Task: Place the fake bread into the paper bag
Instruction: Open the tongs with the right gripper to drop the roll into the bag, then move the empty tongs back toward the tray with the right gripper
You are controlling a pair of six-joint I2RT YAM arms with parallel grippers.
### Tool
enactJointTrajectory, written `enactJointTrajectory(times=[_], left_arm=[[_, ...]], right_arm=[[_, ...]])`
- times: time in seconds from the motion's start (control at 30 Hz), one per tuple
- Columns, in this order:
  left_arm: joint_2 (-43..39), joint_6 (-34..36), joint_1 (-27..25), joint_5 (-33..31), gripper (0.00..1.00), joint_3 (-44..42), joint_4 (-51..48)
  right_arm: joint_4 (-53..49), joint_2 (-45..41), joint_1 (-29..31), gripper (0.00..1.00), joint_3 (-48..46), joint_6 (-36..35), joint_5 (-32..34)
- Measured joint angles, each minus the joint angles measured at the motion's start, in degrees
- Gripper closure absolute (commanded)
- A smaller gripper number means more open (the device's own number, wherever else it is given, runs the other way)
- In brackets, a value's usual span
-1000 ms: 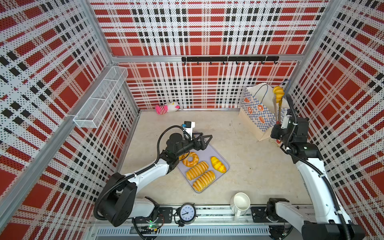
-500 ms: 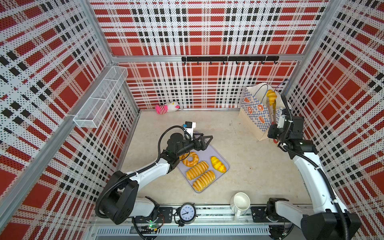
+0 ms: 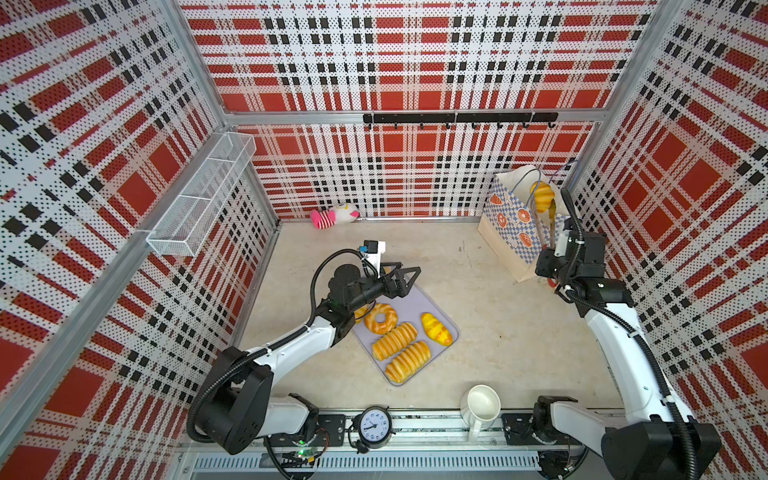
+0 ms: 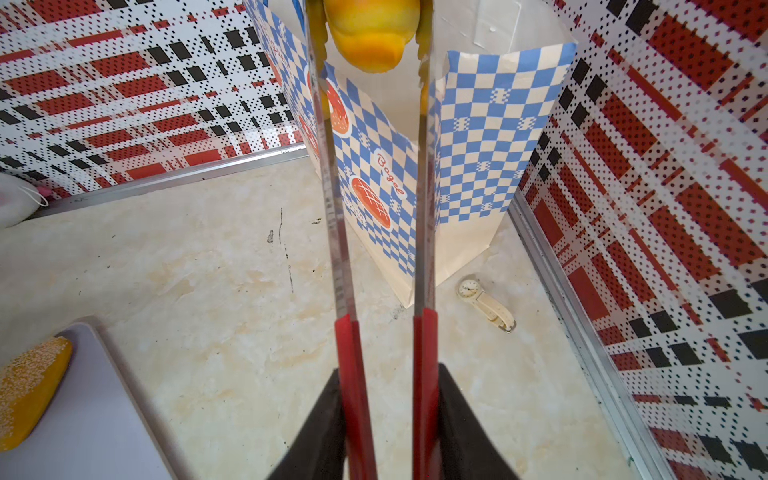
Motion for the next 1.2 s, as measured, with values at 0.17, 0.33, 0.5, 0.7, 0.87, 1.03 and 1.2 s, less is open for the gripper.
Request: enactJointTrajectory(times=[0.17, 0.33, 0.5, 0.7, 0.87, 1.03, 1.2], left_arm=[[0.0, 0.0, -0.04, 0.02, 0.03, 0.0, 0.02], [0.0, 0.0, -0.07, 0.02, 0.03, 0.0, 0.04], [0.0, 0.0, -0.07, 0.02, 0.03, 0.0, 0.04], [0.0, 0.02, -0.28, 0.0, 0.03, 0.0, 0.04], [0.0, 0.0, -0.33, 0.0, 0.03, 0.0, 0.04], [0.0, -0.09, -0.33, -0.07, 0.03, 0.0, 0.04], [0.0, -0.57, -0.33, -0.55, 0.04, 0.0, 0.04]], right_arm=[[-0.02, 0.0, 0.0, 0.63, 0.0, -0.04, 0.2], [-0.02, -0.11, 0.0, 0.63, 0.0, -0.07, 0.46], [-0.15, -0.79, 0.0, 0.62, -0.33, -0.07, 0.61], [-0.17, -1.44, -0.02, 0.61, -0.42, -0.09, 0.79], [-0.17, -2.27, -0.07, 0.62, -0.48, -0.09, 0.92], [-0.28, -5.9, -0.11, 0.63, -1.33, 0.02, 1.14], [0.68, -12.22, -0.22, 0.63, -2.8, 0.26, -0.66]])
